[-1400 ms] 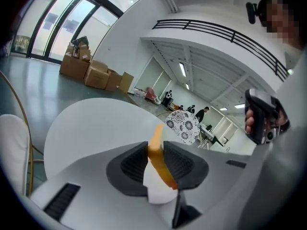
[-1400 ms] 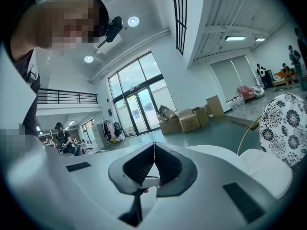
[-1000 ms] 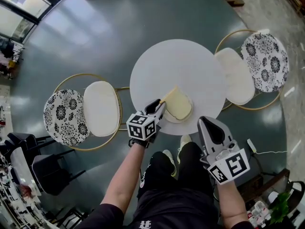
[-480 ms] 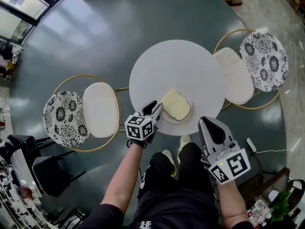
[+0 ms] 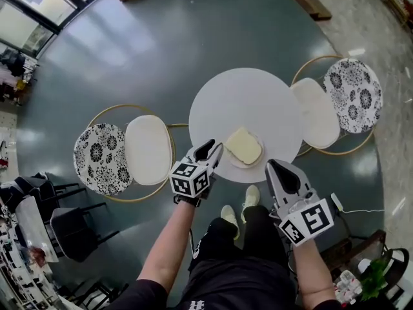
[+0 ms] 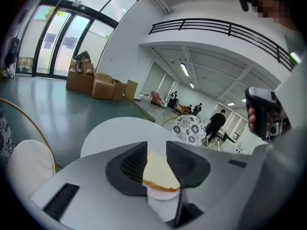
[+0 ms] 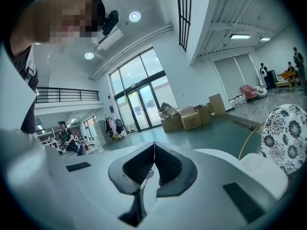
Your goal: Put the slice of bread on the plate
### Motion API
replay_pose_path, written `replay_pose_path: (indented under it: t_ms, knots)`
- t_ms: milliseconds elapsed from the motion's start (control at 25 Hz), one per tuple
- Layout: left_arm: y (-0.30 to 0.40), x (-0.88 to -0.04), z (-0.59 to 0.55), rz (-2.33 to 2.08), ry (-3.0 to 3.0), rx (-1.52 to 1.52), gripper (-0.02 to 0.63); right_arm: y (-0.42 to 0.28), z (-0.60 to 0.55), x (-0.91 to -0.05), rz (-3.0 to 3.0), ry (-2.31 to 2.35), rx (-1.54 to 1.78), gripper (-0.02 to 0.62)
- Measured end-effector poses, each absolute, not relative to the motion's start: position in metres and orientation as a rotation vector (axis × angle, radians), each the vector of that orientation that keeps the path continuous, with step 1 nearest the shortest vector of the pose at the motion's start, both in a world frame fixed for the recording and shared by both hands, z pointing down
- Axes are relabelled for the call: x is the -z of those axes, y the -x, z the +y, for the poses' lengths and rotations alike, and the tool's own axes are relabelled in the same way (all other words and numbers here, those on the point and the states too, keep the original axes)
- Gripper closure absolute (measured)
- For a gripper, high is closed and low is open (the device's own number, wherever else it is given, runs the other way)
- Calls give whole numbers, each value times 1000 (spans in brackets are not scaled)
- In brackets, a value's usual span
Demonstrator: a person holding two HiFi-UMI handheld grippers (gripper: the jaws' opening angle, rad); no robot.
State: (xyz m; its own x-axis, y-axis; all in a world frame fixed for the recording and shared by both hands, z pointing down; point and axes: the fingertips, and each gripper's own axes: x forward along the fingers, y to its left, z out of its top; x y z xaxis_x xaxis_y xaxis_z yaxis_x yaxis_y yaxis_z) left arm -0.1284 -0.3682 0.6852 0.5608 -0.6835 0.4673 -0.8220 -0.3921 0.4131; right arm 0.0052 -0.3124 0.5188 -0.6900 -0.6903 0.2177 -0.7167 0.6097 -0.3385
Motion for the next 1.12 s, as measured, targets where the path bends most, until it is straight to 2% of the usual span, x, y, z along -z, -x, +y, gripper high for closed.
replay_pose_path:
  t_ms: [440, 560, 760, 1120]
  knots:
    - [98, -523, -333, -1189, -2384, -171, 483, 7, -304, -453, -2773, -1191, -543, 591]
    - [92, -481, -320, -1200, -2446, -135, 511, 7, -299, -433, -2786, -1195, -514, 591]
    - [87, -415, -294, -1235, -2553, -70, 598, 11, -288, -393, -2835, -1183, -440, 589]
    - [73, -340, -255, -1269, -2622, 24, 600, 29, -263, -341, -2903, -1126, -316, 591]
